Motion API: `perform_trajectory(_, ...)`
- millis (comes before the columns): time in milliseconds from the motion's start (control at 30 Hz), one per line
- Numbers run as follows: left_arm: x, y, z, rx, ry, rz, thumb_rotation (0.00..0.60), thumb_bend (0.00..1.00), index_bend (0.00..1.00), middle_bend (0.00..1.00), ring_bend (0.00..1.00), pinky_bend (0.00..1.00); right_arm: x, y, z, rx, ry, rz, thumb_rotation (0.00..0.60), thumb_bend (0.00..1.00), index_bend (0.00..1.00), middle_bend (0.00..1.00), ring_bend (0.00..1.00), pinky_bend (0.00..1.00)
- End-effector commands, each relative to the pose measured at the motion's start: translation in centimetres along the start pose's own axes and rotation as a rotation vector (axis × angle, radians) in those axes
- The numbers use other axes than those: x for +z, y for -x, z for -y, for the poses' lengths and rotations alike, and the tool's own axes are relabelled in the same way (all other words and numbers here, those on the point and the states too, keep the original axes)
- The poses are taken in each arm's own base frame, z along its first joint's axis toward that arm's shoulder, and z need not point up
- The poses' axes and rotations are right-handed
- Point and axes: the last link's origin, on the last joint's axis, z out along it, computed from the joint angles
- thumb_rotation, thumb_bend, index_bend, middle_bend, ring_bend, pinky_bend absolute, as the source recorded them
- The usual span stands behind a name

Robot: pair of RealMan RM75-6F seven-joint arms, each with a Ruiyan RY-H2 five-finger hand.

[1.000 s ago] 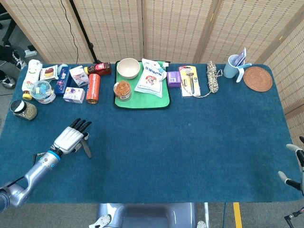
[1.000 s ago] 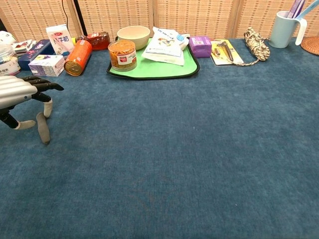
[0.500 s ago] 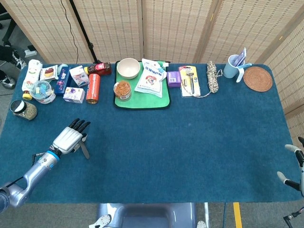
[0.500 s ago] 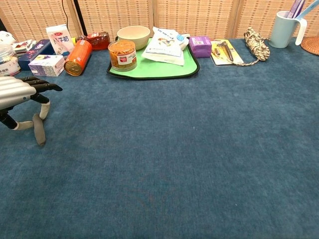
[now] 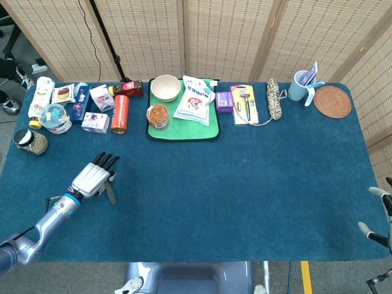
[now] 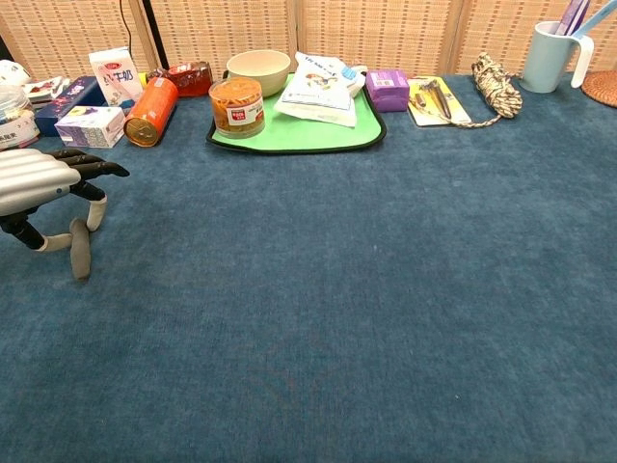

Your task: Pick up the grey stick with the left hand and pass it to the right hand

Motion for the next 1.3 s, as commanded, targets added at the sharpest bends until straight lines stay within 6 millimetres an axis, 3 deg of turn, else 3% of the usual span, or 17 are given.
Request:
perform_trajectory(33,0.1,0.0,0.0,-0.002,-0.004,-0.003,0.600,0.35,0.54,0.07,0.00,0.00,0.0,0.0,0.0,0.000,0.000,0.000,0.600,0.16,0.27,0.09,0.18,0.15)
perform_trajectory(300,0.2,0.0,-0.1,-0.025,-0.009,-0.019,0.600,0.38,0.66,0.14,0.04,0.00,-0.1,-0.1,0.0,0.001,0.001,0.000,0.600,0.16,0.27,0.09,0.18,0.15)
perform_trajectory(633,-0.5,-1.7,0.7,-0.106,-0.026,-0.012,0.600,0.56,0.73,0.17,0.06,0.00,0.2,0.1,0.4,0.012,-0.014,0.012,0.600,0.16,0.29,0.11,0.18,0.15)
perform_trajectory(1000,-1.1,-3.6,1.0,-0.138,-0.052,0.010,0.600,0.58,0.75,0.19,0.07,0.00,0.7,0.2,0.8,0.014,-0.039,0.021,0.600,0.15,0.32,0.12,0.19,0.16)
perform_trajectory(1300,-1.2,-6.7,0.7,-0.145,-0.059,-0.013,0.600,0.58,0.76,0.19,0.07,0.00,1.5,0.6,1.7,0.058,-0.091,0.029,0.600,0.15,0.35,0.13,0.19,0.16)
